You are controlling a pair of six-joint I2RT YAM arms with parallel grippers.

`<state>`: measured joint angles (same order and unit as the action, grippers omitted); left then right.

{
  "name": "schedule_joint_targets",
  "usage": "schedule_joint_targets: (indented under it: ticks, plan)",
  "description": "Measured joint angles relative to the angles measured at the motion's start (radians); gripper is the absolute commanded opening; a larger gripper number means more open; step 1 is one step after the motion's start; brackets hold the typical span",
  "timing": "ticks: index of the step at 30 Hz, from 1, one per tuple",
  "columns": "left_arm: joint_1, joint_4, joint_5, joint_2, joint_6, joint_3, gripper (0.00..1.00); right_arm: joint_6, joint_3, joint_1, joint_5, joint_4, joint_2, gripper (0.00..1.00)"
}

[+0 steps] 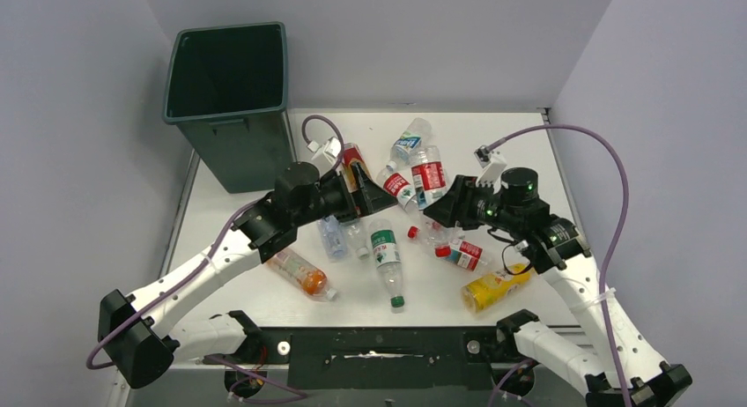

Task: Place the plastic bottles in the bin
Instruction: Pick up the plastic bottle at the center of the board.

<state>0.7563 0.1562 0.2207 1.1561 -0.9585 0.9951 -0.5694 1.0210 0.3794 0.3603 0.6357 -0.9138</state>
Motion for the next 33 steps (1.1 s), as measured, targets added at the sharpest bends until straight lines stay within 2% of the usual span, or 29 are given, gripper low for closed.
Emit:
schedule_joint_targets:
  ticks: [6,14,20,27,33]
  plan:
    - [0.016,-0.089,-0.016,-0.028,-0.034,-0.013,0.90,-0.147,-0.075,0.182,-0.053,-0.092,0.060,0.38]
    - [0.030,-0.106,-0.078,-0.052,-0.042,-0.030,0.90,-0.233,-0.075,0.463,-0.231,-0.177,-0.038,0.37]
    - [0.030,-0.053,-0.129,-0.069,-0.026,-0.031,0.85,-0.251,-0.047,0.526,-0.318,-0.179,-0.091,0.36]
    - [0.034,-0.022,-0.140,-0.089,-0.024,-0.031,0.66,-0.251,-0.001,0.532,-0.342,-0.178,-0.092,0.36]
    - [0.054,0.014,-0.161,-0.085,-0.005,-0.003,0.60,-0.261,0.002,0.548,-0.353,-0.172,-0.090,0.35]
